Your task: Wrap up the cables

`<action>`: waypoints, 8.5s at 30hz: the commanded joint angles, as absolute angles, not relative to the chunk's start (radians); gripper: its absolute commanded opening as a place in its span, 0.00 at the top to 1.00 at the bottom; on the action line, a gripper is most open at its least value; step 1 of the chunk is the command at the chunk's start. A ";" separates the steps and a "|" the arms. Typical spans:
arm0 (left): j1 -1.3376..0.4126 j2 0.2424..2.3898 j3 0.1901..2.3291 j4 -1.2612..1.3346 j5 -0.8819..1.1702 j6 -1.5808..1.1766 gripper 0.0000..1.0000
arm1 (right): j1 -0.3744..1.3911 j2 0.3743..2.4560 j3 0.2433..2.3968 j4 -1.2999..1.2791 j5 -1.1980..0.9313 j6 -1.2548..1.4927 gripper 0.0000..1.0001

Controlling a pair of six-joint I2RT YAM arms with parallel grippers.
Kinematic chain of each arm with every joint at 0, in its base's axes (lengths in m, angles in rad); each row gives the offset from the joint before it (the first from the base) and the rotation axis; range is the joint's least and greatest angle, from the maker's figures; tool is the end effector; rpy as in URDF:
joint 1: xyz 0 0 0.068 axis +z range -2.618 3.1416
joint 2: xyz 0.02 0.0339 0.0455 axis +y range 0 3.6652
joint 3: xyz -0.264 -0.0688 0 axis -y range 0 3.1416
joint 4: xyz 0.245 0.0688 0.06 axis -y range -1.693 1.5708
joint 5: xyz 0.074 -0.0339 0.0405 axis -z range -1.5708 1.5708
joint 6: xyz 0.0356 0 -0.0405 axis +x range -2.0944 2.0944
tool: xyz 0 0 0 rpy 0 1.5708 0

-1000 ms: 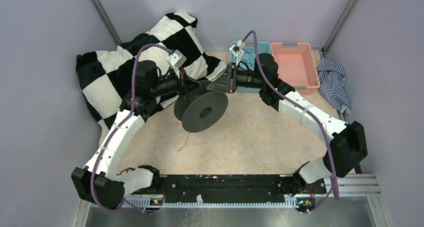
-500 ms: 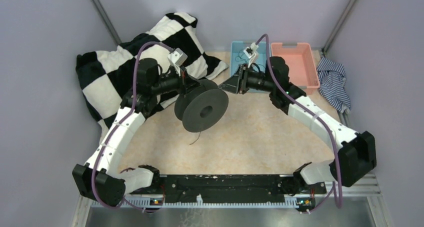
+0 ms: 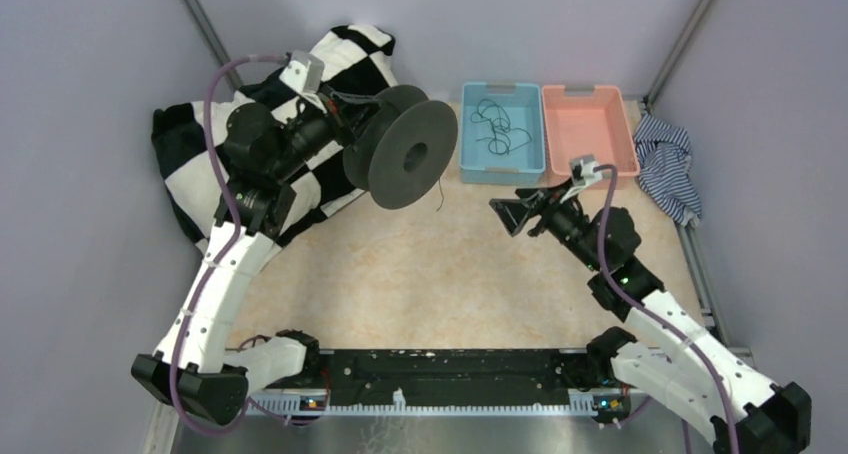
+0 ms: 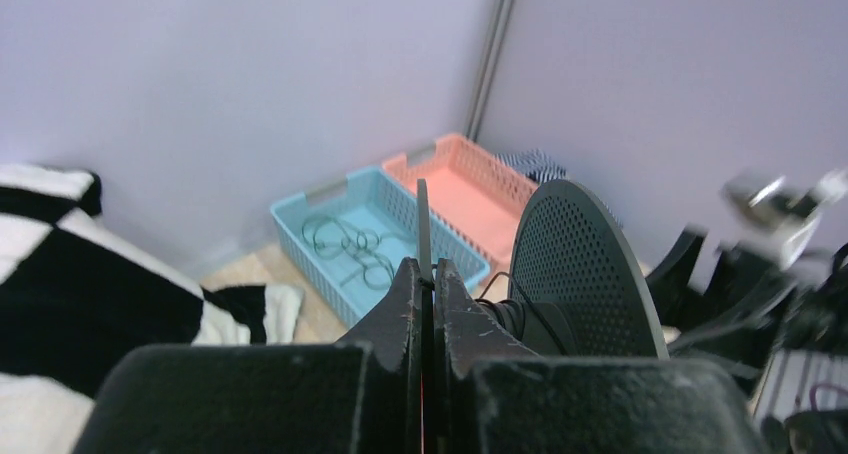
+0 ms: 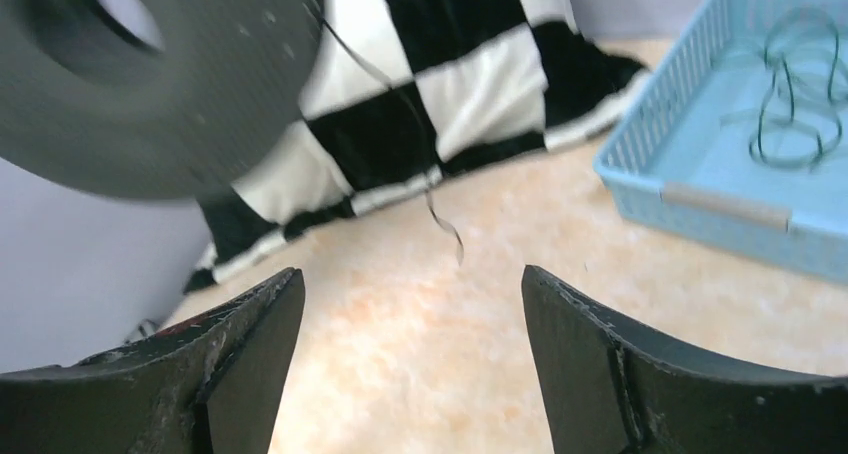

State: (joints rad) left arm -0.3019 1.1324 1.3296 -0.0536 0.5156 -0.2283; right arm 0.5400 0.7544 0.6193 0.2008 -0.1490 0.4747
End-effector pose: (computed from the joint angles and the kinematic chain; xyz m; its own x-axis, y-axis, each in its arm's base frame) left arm 0.2242 -0.0882 0.4744 -0.0309 -0.1966 -0.9800 0.7367 0.6581 -0.1553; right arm 0.1581 0.1009 0.3279 -0.2404 0.3829 -0.8920 -0.5910 0.6713 0.4474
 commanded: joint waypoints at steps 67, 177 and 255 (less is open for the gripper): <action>-0.299 1.102 1.538 0.137 0.447 -0.333 1.00 | 0.866 1.529 0.520 1.276 0.027 0.566 0.15; -0.372 1.240 1.351 -0.431 0.980 0.155 1.00 | 0.759 1.293 1.327 -0.449 -0.585 -0.078 1.00; -0.354 2.060 1.389 -0.220 1.070 0.041 0.32 | 0.525 2.011 0.472 1.720 -1.121 1.142 1.00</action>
State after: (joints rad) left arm -0.3691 2.0415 1.3052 -0.1753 1.1481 -0.0204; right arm 0.5583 2.0098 0.4892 1.4487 -1.1450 1.1080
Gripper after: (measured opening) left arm 0.627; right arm 0.007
